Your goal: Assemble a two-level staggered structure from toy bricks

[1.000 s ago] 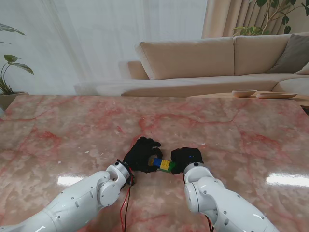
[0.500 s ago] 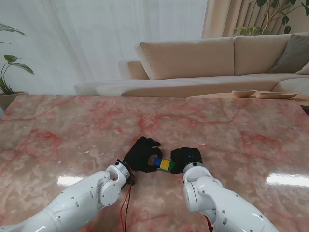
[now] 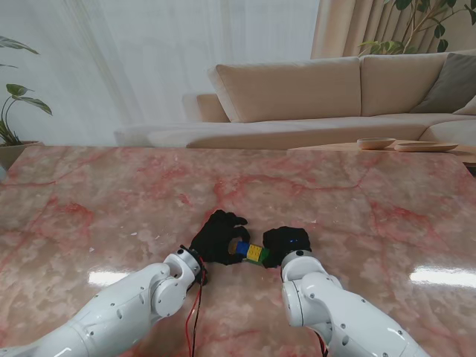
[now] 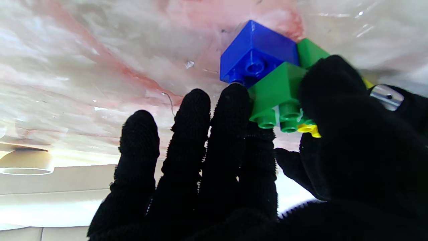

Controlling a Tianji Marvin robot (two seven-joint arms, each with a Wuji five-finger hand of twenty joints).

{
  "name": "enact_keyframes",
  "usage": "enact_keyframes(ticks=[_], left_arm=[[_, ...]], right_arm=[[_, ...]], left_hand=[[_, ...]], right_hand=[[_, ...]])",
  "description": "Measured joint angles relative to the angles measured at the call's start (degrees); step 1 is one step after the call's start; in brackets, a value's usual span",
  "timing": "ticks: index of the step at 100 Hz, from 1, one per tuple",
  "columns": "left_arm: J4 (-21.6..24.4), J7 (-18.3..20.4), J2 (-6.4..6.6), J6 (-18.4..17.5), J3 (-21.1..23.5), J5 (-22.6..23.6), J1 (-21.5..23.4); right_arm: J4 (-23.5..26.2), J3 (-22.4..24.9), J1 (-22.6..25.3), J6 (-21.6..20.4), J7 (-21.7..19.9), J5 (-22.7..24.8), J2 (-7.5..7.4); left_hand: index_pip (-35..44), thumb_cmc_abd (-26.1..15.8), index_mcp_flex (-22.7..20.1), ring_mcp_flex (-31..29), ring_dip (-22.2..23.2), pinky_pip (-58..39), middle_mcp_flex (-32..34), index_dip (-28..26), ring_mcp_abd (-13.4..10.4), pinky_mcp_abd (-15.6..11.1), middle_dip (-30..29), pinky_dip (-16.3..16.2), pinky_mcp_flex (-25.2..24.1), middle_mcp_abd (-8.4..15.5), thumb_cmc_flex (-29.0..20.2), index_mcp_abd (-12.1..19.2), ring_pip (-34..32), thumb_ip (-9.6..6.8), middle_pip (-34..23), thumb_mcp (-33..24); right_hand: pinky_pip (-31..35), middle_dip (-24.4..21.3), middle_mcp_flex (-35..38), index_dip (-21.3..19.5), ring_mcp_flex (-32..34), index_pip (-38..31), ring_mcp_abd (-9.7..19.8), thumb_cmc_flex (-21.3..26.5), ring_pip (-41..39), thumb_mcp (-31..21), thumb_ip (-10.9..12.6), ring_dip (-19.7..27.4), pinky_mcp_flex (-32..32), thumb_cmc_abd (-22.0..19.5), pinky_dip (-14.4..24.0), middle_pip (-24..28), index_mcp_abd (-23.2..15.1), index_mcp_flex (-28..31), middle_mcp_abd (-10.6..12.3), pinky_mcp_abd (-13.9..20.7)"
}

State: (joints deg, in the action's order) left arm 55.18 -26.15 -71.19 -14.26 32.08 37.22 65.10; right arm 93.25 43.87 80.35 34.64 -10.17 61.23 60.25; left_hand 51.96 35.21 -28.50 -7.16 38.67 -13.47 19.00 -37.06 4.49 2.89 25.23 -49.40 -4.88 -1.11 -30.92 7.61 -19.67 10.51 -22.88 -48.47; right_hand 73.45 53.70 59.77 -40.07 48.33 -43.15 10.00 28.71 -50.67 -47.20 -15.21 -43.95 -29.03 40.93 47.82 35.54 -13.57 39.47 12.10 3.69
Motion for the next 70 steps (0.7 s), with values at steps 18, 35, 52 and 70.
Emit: enact_keyframes(ticks=[18, 35, 52, 70], left_arm=[[-0.4, -0.5, -0.15, -0.3, -0.2, -0.1, -0.2], [-0.8, -0.7, -0.2, -1.3, -0.4, -0.1, -0.4], [-0.9, -0.9, -0.21, -1.4, -0.4, 0.0, -0.4], [-0.8, -0.8, -0.18, -1.5, -0.4, 0.0, -0.4]], right_arm=[[0.0, -0.2, -0.1, 0.6, -0.2, 0.1, 0.02], [0.0, -0.4, -0.2, 1.0, -0.2, -0.1, 0.02], [0.0, -0.5, -0.3, 1.5, -0.3, -0.4, 0.03], [0.2, -0.4, -0.3, 1.5, -1.4, 0.4, 0.0]], left_hand=[[0.0, 0.0, 0.0, 0.0, 0.0, 0.0, 0.0, -1.8, 0.0, 0.0, 0.0, 0.0, 0.0, 0.0, 0.0, 0.0, 0.0, 0.0, 0.0, 0.0], [0.3, 0.0, 0.0, 0.0, 0.0, 0.0, 0.0, -2.7, 0.0, 0.0, 0.0, 0.0, 0.0, 0.0, 0.0, 0.0, 0.0, 0.0, 0.0, 0.0], [0.8, 0.0, 0.0, 0.0, 0.0, 0.0, 0.0, -3.2, 0.0, 0.0, 0.0, 0.0, 0.0, 0.0, 0.1, 0.0, 0.0, 0.0, 0.0, 0.1], [0.8, 0.0, 0.0, 0.0, 0.0, 0.0, 0.0, -3.3, 0.0, 0.0, 0.0, 0.0, 0.0, 0.0, 0.1, 0.0, 0.0, 0.0, 0.0, 0.1]], right_hand=[[0.0, 0.0, 0.0, 0.0, 0.0, 0.0, 0.0, -0.7, 0.0, 0.5, 0.0, 0.0, 0.4, -0.6, 0.0, 0.0, 0.0, 0.0, 0.0, 0.0], [0.0, 0.0, 0.0, 0.0, 0.0, 0.0, 0.0, -0.7, 0.0, 0.5, 0.0, 0.0, 0.4, -0.6, 0.0, 0.0, 0.0, 0.0, 0.0, 0.0], [0.0, 0.0, -0.1, -0.1, 0.0, 0.0, 0.0, -0.7, 0.0, 1.2, 0.0, 0.0, 0.4, -1.0, 0.1, 0.1, 0.0, 0.0, 0.0, 0.0], [0.0, -1.2, -3.9, -1.3, -1.9, 0.0, 0.0, -0.7, 0.1, 4.6, 0.0, 0.0, 1.9, -3.2, 0.1, 0.3, 0.0, -1.0, -0.1, 0.3]])
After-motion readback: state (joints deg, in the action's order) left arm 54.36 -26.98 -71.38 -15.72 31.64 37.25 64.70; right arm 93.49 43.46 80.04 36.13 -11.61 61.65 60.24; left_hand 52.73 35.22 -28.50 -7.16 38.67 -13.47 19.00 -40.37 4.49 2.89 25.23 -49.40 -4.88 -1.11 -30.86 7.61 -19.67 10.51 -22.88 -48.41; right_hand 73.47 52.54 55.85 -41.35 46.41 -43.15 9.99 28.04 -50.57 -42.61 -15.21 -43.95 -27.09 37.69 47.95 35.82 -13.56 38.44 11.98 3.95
